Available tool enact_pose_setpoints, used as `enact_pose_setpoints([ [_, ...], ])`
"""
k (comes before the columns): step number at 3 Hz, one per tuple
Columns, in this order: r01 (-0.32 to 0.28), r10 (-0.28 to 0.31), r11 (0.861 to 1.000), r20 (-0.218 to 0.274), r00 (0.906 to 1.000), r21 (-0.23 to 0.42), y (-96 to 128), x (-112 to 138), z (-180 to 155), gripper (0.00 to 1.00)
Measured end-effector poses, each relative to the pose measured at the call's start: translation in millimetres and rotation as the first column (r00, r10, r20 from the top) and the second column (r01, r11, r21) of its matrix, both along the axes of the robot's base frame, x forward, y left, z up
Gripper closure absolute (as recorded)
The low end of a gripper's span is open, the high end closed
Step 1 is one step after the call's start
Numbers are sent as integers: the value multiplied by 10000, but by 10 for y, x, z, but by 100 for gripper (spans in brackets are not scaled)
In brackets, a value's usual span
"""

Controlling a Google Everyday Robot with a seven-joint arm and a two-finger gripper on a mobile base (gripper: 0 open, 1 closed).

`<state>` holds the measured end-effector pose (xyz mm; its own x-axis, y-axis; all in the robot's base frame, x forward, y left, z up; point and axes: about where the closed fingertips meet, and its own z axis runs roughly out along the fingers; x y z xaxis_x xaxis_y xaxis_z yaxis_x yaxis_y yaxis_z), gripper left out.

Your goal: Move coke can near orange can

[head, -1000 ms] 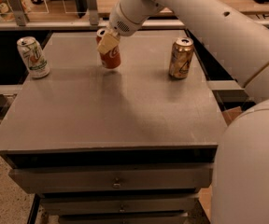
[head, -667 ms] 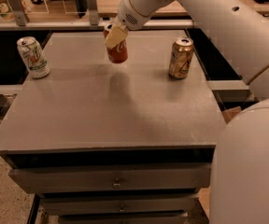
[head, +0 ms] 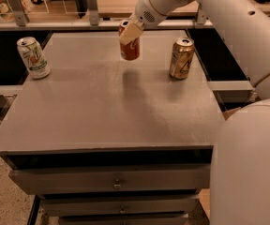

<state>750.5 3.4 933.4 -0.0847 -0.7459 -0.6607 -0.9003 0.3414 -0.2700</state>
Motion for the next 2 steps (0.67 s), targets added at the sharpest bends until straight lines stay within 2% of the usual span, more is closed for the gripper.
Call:
enact_pose_setpoints([
  [1,182,-181,9998,-172,9997,49,-180,23,-53,54],
  [2,435,-435,9991,-300,9986,-6,-383,-12,-80,50],
])
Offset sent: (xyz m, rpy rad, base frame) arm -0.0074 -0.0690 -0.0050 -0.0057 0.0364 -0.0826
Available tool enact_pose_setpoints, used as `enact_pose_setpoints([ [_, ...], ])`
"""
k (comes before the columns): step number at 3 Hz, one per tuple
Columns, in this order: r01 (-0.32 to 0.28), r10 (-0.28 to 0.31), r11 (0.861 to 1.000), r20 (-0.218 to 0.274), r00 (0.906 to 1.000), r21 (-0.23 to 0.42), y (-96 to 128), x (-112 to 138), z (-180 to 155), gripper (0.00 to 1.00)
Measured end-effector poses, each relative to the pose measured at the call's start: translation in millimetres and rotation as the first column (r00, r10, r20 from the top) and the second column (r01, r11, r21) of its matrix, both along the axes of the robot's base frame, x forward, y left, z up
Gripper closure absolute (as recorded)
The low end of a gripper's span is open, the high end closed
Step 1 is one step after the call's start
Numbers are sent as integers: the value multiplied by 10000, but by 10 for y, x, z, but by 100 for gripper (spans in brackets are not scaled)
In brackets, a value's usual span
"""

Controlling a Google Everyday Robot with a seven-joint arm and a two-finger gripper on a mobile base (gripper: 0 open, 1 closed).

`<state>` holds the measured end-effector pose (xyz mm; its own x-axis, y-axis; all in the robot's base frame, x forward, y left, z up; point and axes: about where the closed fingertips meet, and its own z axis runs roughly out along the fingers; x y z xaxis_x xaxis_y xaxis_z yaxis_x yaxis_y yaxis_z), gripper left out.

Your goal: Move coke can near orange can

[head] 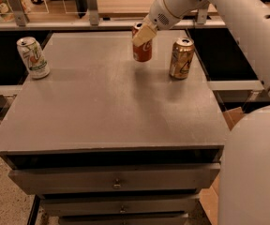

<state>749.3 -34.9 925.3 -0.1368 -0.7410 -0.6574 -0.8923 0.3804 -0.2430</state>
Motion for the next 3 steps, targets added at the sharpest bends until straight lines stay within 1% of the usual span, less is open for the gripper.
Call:
enact_pose_setpoints([
  [1,239,-241,9997,-126,9996,-103,-175,-56,-32,45],
  [2,432,-438,9987,-224,9988,-272,-305,-94,-69,27],
  [3,507,-520,9980,-335,9981,-368,-371,-124,-110,4],
])
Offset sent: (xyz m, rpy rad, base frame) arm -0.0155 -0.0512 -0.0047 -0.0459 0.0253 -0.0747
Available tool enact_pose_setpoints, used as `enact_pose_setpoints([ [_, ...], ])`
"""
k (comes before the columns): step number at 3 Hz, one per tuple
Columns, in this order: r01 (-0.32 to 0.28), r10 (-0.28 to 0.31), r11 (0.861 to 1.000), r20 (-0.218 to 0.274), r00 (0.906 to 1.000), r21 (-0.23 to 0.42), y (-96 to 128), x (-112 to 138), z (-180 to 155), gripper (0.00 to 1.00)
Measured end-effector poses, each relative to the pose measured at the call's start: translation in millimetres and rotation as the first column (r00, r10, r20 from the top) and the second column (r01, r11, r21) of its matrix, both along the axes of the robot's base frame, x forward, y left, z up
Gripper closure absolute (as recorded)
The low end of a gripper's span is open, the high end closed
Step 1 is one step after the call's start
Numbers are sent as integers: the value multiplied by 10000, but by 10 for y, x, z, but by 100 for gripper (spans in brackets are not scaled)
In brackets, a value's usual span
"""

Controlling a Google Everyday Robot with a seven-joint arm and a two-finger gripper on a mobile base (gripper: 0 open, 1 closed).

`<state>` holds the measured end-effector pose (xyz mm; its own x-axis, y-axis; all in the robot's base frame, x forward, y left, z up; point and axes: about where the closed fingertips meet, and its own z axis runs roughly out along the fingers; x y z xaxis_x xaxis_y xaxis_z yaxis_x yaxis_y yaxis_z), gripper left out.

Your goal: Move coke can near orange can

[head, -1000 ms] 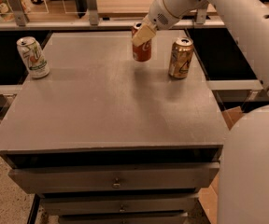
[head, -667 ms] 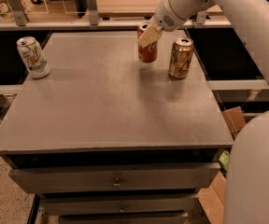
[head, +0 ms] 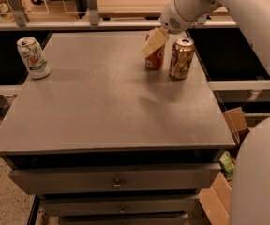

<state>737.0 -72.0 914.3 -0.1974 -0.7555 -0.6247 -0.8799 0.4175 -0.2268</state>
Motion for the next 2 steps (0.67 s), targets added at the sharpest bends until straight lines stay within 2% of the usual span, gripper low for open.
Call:
enact_pose_setpoints([
  [2,7,-8,10000,-189,9998,-54,-22,-47,-77,0],
])
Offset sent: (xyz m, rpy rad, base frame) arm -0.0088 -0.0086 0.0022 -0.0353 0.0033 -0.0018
